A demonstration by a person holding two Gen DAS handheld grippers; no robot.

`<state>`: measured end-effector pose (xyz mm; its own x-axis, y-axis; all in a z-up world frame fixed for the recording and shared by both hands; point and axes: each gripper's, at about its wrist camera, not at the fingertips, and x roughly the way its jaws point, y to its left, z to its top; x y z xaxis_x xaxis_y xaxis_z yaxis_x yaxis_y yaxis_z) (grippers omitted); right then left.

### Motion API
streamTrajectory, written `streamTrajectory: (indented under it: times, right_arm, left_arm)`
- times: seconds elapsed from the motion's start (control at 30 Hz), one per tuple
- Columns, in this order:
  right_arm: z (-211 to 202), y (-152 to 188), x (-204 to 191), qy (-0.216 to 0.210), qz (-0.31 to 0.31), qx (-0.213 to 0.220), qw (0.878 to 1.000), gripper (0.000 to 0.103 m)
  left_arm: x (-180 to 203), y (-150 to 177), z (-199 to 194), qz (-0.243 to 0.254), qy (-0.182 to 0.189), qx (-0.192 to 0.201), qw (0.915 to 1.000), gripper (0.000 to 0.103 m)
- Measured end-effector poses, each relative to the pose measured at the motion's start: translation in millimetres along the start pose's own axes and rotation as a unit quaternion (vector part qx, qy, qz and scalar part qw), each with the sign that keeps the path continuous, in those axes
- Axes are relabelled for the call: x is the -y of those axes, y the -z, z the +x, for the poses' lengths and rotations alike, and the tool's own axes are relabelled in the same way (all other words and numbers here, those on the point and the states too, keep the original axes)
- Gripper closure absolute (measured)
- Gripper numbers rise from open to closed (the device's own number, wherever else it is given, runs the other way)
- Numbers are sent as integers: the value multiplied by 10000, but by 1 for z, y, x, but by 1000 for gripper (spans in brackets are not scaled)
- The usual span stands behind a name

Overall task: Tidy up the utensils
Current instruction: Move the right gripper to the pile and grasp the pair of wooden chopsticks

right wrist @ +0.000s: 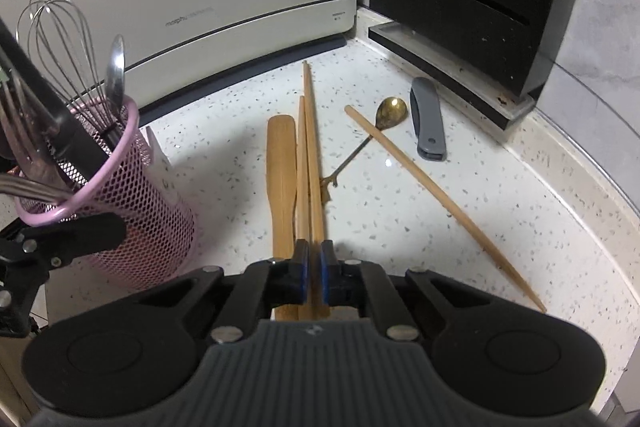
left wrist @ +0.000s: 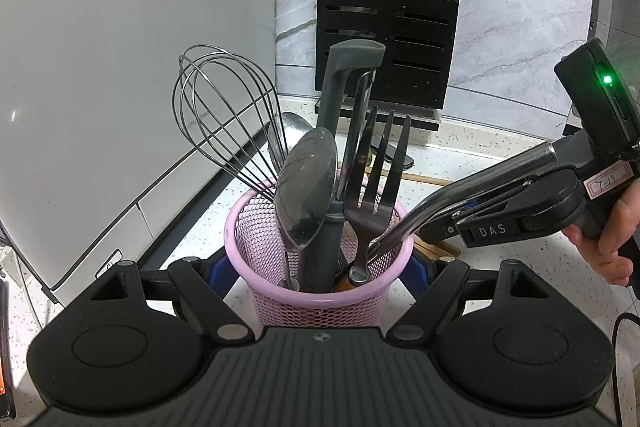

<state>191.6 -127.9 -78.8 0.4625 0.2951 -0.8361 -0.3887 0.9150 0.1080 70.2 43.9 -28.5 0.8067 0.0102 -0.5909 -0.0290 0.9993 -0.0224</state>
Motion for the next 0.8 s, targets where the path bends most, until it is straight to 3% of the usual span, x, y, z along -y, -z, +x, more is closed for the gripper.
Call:
streamTrajectory:
  times: [0.47, 0.8]
  right_arm:
    - [-29, 31, 2, -213, -291, -424, 9985, 103]
    - [-41, 45, 2, -308, -500, -501, 9970, 101]
  left_arm:
    - [-1, 0, 0, 3, 5, 1, 10000, 10]
    - [-2, 2, 0, 10, 1, 5, 10000, 10]
